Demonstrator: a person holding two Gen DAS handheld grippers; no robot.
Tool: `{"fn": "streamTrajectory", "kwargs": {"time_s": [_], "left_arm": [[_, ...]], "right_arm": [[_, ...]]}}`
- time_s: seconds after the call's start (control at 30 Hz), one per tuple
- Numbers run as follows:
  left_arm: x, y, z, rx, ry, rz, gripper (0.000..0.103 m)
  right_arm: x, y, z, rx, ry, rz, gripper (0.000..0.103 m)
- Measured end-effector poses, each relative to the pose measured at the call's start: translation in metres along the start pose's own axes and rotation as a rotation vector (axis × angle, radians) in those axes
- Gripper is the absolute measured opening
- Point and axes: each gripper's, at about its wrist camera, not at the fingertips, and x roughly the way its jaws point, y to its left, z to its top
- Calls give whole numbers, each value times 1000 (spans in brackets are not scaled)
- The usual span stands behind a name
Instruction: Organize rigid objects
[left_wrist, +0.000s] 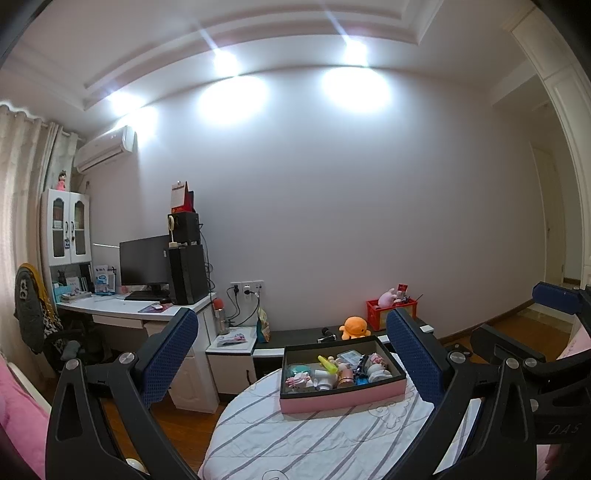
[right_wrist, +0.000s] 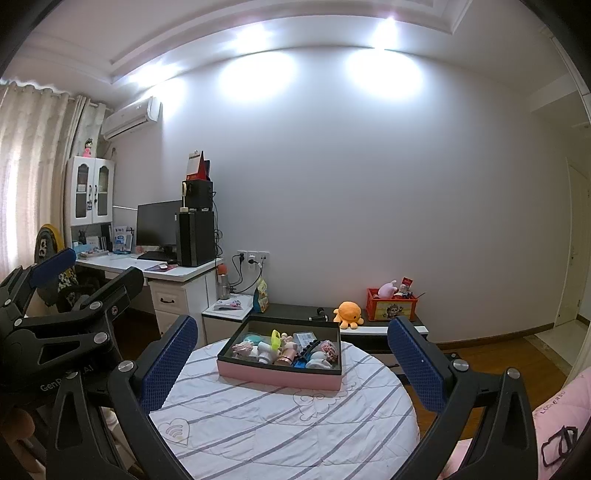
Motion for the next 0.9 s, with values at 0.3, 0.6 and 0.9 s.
{"fn": "streamTrajectory", "kwargs": {"time_s": [0.3,0.6,0.9], "left_arm": [[0,1,1,-2,-2,-1,103],[5,2,3,-41,-2,1,103],[8,0,3,-54,-3,16,103]], "right_arm": [[-1,3,1,-4,-1,0,103],[-5,5,3,15,-27,-12,103],[-11,8,4,42,-72,-87,103]]}}
